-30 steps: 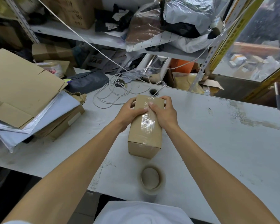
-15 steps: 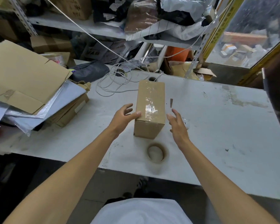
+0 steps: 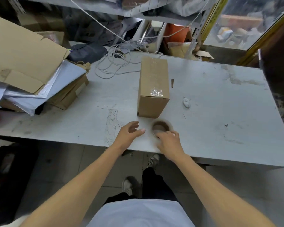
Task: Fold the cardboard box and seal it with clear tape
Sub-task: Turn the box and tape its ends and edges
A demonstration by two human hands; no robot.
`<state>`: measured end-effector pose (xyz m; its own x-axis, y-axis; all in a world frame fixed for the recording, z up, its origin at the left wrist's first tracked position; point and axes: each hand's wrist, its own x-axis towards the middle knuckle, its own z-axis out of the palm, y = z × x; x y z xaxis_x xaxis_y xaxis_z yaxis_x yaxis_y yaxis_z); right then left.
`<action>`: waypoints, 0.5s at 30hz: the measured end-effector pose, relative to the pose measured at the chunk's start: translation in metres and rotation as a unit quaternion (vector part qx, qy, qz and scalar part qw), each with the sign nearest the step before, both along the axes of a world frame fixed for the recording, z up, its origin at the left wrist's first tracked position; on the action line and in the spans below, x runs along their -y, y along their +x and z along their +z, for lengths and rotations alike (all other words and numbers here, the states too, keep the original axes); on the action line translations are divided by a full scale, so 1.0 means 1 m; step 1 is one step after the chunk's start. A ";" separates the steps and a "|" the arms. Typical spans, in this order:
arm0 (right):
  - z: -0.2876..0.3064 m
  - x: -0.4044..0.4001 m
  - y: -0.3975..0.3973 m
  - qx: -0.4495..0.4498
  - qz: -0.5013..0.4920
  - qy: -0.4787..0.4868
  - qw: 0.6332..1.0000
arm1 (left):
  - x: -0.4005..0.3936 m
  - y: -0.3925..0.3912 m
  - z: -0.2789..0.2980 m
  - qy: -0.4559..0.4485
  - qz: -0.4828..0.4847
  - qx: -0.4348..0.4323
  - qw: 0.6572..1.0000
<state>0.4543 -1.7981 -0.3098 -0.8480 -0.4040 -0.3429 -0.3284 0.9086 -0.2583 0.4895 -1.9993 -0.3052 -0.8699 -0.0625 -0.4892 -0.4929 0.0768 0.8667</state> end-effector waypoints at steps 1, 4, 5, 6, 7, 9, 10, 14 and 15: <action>0.002 -0.001 0.000 -0.007 -0.011 -0.010 1.000 | -0.001 0.002 0.003 -0.004 -0.007 -0.004 1.000; 0.018 -0.009 0.003 0.018 -0.053 -0.097 0.994 | 0.001 0.008 0.011 -0.027 -0.037 -0.026 0.999; 0.028 -0.012 0.007 0.037 -0.069 -0.137 0.988 | 0.002 0.011 0.015 -0.038 -0.049 -0.037 0.997; 0.036 -0.015 0.012 0.055 -0.085 -0.176 0.979 | 0.002 0.014 0.019 -0.050 -0.061 -0.050 0.996; 0.044 -0.018 0.017 0.068 -0.090 -0.204 0.972 | 0.001 0.017 0.024 -0.062 -0.071 -0.063 0.994; 0.056 -0.023 0.028 0.078 -0.081 -0.222 0.968 | -0.003 0.024 0.033 -0.075 -0.083 -0.085 0.990; 0.061 -0.025 0.033 0.079 -0.078 -0.226 0.968 | -0.006 0.027 0.036 -0.079 -0.084 -0.096 0.989; 0.071 -0.028 0.047 0.074 -0.075 -0.238 0.965 | -0.019 0.038 0.046 -0.113 -0.066 -0.140 0.981; 0.072 -0.029 0.049 0.071 -0.075 -0.242 0.965 | -0.022 0.040 0.047 -0.123 -0.059 -0.148 0.980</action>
<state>0.5037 -1.7690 -0.2375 -0.8679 -0.4223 -0.2616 -0.1324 0.7042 -0.6975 0.5291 -1.9777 -0.2578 -0.9797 -0.0370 -0.1969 -0.1975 0.3421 0.9187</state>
